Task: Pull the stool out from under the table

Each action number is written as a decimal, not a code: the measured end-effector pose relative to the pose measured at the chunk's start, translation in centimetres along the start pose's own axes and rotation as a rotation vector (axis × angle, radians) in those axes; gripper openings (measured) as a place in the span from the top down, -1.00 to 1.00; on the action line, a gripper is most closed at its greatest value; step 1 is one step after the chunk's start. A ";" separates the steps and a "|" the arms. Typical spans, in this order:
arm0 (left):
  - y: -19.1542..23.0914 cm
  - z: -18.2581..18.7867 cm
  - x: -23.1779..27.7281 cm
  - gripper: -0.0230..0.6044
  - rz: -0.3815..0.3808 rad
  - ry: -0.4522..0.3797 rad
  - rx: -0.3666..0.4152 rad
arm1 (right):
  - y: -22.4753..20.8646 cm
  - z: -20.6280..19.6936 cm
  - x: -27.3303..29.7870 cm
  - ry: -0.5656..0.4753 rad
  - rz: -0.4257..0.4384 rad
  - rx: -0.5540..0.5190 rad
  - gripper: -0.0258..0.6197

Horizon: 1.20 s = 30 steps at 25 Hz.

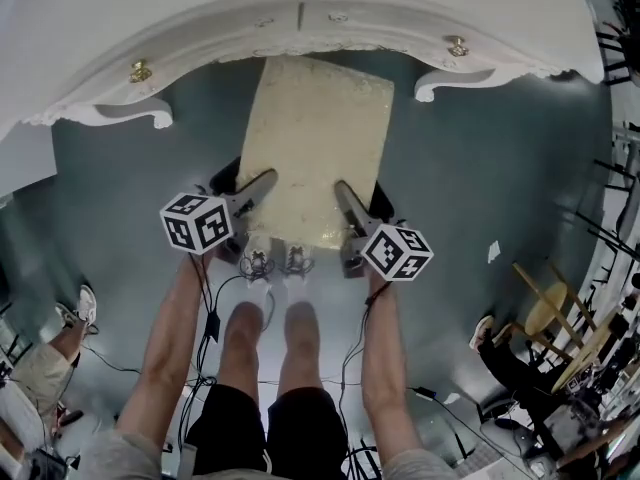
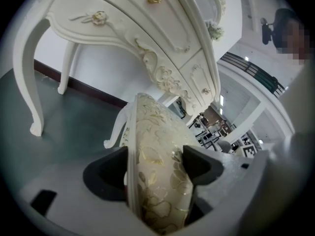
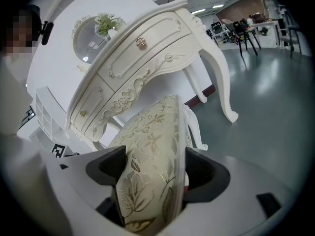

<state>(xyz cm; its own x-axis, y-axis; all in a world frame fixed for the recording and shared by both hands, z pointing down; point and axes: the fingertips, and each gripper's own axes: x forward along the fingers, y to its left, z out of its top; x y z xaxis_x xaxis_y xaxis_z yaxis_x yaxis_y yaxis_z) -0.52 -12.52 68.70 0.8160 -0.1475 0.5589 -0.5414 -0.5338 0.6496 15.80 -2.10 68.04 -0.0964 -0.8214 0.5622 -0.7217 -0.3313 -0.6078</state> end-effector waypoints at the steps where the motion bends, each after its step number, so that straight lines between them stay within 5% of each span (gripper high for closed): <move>1: -0.8 -0.3 0.6 -0.20 -0.010 0.012 0.010 | -0.7 0.1 -0.8 -0.011 -0.010 0.011 -0.27; 17: -14.0 -6.5 12.4 -0.20 -0.177 0.230 0.194 | -14.6 0.0 -13.7 -0.219 -0.191 0.197 -0.26; 30: -19.5 -12.8 19.5 -0.20 -0.263 0.364 0.290 | -23.0 -3.1 -19.6 -0.313 -0.297 0.313 -0.26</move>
<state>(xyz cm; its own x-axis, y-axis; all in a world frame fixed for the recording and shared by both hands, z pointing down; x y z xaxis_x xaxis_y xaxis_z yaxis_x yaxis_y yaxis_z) 23.35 5.68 73.48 0.7657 0.2930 0.5726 -0.2080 -0.7295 0.6515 32.16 23.04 72.76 0.3244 -0.7548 0.5702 -0.4430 -0.6538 -0.6134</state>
